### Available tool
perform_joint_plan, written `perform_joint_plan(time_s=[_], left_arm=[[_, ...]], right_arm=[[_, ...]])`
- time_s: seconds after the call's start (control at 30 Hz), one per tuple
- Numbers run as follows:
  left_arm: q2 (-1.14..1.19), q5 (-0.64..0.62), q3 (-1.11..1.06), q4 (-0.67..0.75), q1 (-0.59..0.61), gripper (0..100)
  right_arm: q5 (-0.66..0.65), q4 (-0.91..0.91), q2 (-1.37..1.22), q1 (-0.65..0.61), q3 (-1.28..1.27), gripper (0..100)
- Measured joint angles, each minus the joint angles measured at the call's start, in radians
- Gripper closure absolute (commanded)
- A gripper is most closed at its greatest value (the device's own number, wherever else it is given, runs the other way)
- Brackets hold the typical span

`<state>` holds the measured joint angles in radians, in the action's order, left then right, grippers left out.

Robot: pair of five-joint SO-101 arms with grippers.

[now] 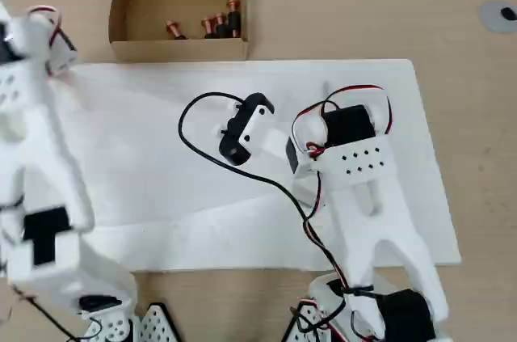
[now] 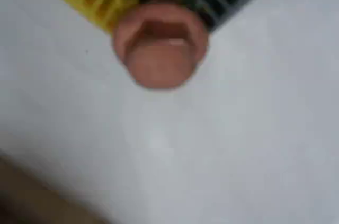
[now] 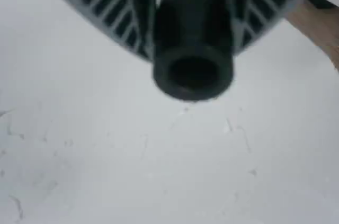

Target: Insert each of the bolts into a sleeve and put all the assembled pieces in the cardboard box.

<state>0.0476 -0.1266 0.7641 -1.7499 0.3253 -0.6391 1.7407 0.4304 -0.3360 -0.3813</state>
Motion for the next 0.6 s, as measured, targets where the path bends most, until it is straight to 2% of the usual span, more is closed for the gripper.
perform_joint_plan(time_s=[0.13, 0.37, 0.47, 0.6], left_arm=[[-0.147, 0.072, 0.057, 0.002, -0.002, 99], [-0.219, 0.083, 0.126, 0.002, 0.028, 99], [-0.219, 0.083, 0.037, 0.002, 0.057, 98], [-0.161, 0.04, -0.195, 0.055, 0.11, 85]], right_arm=[[0.0, 0.0, 0.0, 0.0, 0.0, 98.8], [0.0, 0.018, 0.0, 0.0, 0.0, 98.8], [0.0, 0.02, 0.046, 0.0, 0.0, 98.8], [0.0, 0.032, 0.123, 0.0, 0.0, 98.8]])
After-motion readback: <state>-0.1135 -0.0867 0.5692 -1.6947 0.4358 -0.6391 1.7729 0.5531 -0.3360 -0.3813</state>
